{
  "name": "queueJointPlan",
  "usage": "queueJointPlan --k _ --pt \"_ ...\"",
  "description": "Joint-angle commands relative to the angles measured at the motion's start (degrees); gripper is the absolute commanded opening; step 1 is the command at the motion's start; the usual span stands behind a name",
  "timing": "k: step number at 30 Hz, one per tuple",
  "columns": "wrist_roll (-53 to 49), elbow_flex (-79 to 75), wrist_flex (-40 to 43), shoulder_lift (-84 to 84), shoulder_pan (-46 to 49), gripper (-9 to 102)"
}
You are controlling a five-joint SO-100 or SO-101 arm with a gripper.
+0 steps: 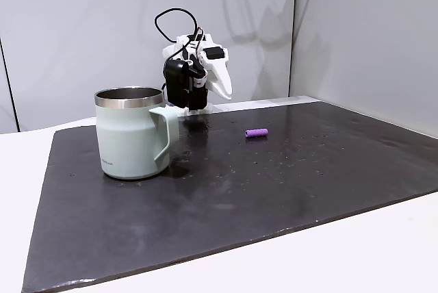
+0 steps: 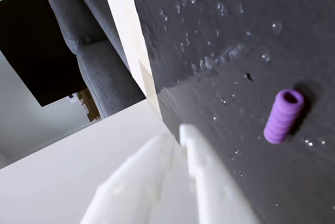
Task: Grasp a pengrip and put it in the cup.
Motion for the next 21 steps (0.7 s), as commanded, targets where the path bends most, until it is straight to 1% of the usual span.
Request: queueJointPlan --k 1,12,16,18,21 --pt "0.1 3.0 0.4 0.7 0.2 0" --pt "0.3 3.0 0.4 0.7 0.2 0" --pt "-1.8 0.8 1.1 0.7 1.1 0" --pt "-3.5 -2.7 3.2 0.8 1.1 0" --pt "-4.4 -10.1 10.5 0.7 -3.1 0"
